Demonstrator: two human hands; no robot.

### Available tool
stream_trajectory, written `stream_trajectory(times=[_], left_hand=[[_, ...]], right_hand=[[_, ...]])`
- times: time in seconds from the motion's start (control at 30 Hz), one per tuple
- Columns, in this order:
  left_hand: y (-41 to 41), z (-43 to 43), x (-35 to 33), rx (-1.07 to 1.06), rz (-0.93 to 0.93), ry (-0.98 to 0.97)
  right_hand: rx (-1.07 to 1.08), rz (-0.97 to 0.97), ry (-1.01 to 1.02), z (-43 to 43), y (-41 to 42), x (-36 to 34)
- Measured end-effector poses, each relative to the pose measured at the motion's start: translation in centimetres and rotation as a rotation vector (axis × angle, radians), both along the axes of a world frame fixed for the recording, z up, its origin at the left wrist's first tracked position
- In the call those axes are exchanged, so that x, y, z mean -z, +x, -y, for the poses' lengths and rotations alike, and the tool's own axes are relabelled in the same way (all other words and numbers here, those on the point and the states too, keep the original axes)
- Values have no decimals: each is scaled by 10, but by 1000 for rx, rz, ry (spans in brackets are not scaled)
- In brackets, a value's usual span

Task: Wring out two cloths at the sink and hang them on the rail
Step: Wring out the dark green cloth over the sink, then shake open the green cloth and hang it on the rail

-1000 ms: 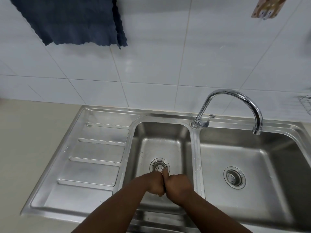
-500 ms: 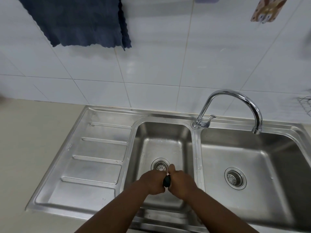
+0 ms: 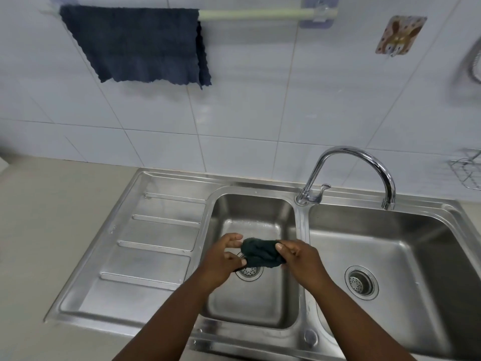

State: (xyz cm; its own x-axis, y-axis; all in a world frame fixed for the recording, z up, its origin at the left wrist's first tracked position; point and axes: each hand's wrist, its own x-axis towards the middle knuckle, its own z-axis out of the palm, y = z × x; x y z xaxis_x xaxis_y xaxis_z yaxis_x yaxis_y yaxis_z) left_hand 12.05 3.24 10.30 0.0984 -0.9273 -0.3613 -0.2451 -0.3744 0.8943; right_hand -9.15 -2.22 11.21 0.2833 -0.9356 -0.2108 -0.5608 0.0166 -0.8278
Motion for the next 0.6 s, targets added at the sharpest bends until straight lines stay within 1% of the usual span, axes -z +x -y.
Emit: stream_trajectory(times=[0.07, 0.1, 0.13, 0.2, 0.23, 0.3, 0.37, 0.43, 0.5, 0.57, 0.6], left_hand=[[8, -2, -10, 31, 119, -30], [14, -2, -15, 37, 189, -39], [19, -2, -20, 32, 250, -43], [28, -3, -29, 41, 351, -60], [31, -4, -33, 64, 410, -76], [36, -5, -40, 62, 475, -87], [40, -6, -41, -30, 432, -69], [45, -7, -42, -170, 279, -21], [49, -8, -48, -341, 68, 28], [54, -9, -54, -488, -76, 53], [56, -10, -55, -525, -91, 47]], right_hand=[[31, -159, -93, 4, -6, -4], [95, -172, -76, 7, -10, -3], [173, -145, -28, 11, -14, -2], [327, 1, 102, 16, -20, -4], [365, 67, 158, 17, -21, -7], [319, 105, 202, 16, -21, -11], [244, 122, 209, 15, -20, -15], [250, 248, 281, 16, -19, -19], [284, 383, 348, 19, -21, -24], [264, 430, 348, 21, -27, -27], [247, 410, 325, 21, -30, -29]])
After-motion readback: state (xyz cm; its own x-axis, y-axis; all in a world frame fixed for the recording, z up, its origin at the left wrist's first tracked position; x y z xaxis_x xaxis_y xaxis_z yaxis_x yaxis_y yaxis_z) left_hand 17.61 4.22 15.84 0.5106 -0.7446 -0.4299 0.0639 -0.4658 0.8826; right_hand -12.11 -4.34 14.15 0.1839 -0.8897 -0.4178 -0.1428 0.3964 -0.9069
